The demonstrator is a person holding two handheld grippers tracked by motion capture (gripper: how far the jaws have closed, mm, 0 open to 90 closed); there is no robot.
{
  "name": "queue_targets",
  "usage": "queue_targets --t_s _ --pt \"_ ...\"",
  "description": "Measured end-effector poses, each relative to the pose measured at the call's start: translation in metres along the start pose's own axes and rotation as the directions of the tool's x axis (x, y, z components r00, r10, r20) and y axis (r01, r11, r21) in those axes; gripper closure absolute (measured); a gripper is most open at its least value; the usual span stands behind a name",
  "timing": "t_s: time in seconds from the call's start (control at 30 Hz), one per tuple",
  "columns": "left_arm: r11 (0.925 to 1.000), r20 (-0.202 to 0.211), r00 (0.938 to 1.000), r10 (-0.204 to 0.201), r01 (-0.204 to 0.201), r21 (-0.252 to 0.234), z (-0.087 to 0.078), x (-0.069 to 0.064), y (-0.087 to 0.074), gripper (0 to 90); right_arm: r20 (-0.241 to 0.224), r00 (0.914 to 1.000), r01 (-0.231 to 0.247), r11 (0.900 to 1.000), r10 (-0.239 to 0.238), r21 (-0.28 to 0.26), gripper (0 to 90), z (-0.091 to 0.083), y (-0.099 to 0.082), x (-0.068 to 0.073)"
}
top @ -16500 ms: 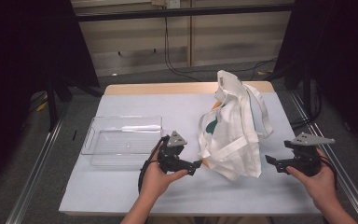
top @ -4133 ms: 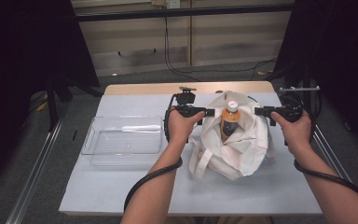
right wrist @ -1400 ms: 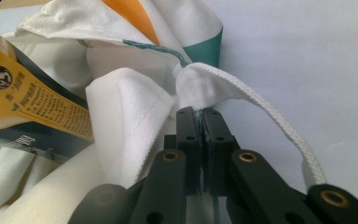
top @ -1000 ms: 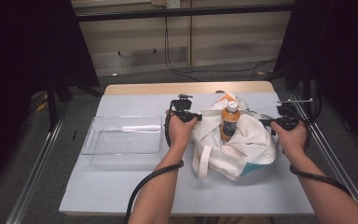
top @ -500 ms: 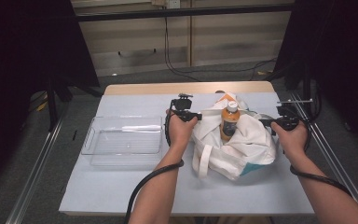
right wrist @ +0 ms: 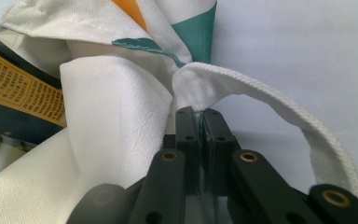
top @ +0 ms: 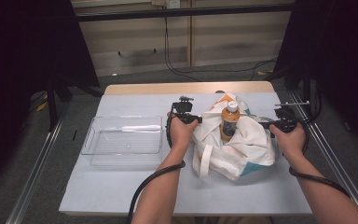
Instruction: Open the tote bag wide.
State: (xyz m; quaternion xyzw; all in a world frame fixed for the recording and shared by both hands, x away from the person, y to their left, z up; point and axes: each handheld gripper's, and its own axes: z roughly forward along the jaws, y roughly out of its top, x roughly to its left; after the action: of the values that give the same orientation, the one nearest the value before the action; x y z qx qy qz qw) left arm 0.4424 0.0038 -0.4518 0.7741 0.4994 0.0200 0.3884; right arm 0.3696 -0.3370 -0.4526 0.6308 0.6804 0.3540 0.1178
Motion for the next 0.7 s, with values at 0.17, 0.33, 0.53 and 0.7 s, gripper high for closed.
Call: queue_targets --t_s 0.17,0.33,0.53,0.7 --pt "0.9999 -0.005 0.9999 0.009 -0.009 0.007 0.001 -0.001 0.000 78.8 0.007 0.9998 0.016 0.9998 -0.017 0.013 86.9 0.001 0.000 0.001" --pt "0.9999 0.007 0.9999 -0.012 0.012 -0.011 -0.001 -0.002 0.001 78.2 0.004 0.9998 0.019 0.9998 -0.019 -0.001 86.4 0.000 -0.001 0.002" --pt "0.9997 0.012 0.9999 0.010 -0.010 -0.024 -0.009 -0.004 0.011 72.7 0.019 0.9986 0.050 0.9987 -0.050 -0.007 85.9 -0.005 0.005 0.006" --pt "0.9979 0.021 0.9990 0.041 -0.040 -0.052 -0.009 -0.010 0.022 63.2 0.021 0.9981 0.057 0.9983 -0.057 -0.011 85.8 -0.006 0.006 0.007"
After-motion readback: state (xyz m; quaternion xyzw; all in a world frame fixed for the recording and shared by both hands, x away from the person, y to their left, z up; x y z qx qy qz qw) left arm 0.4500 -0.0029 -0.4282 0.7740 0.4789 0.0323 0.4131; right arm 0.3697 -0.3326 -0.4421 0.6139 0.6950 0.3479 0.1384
